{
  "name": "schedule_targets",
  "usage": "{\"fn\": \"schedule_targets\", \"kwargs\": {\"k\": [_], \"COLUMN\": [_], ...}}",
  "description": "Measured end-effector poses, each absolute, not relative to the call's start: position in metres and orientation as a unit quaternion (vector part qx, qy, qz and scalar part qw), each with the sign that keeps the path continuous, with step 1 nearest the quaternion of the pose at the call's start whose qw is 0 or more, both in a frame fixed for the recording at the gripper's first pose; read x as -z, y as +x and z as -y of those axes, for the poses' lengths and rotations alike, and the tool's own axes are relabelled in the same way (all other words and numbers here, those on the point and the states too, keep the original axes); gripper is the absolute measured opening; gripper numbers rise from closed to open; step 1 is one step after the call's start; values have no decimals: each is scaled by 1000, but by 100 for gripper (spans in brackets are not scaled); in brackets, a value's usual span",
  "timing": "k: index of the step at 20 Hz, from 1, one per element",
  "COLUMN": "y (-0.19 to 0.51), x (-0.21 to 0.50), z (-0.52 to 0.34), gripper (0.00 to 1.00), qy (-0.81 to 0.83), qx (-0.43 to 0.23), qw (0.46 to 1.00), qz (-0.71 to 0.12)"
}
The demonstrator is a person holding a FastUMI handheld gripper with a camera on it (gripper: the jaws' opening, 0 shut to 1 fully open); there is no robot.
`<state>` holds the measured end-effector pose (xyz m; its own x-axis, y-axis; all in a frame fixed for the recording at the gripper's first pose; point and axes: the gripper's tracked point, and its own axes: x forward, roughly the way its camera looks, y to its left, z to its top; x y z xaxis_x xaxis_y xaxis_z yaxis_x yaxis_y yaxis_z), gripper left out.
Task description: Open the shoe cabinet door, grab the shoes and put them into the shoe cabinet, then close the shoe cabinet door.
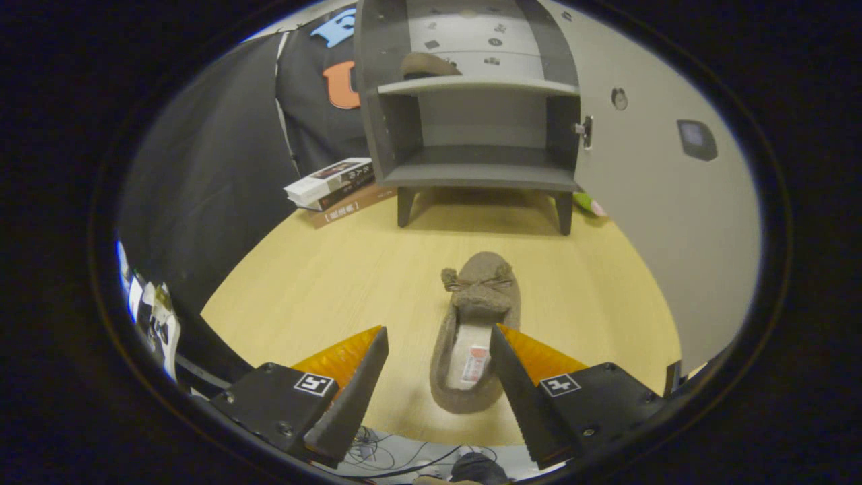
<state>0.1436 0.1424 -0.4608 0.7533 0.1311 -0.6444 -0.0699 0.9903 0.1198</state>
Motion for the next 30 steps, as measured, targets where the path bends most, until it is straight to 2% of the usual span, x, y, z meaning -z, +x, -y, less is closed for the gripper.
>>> {"fn": "schedule_targets", "kwargs": {"k": [8,10,15,17,21,30], "y": [214,226,234,229,217,191], "x": [511,511,514,509,469,278], "z": [-142,-131,-120,-123,-125,-116], "gripper": [95,91,14,8,7,7], "qy": [44,43,70,70,63,45], "qx": [-33,-20,-20,-33,-55,-70], "qw": [920,925,923,921,933,973], "qz": [-388,-378,-379,-381,-349,-214]}}
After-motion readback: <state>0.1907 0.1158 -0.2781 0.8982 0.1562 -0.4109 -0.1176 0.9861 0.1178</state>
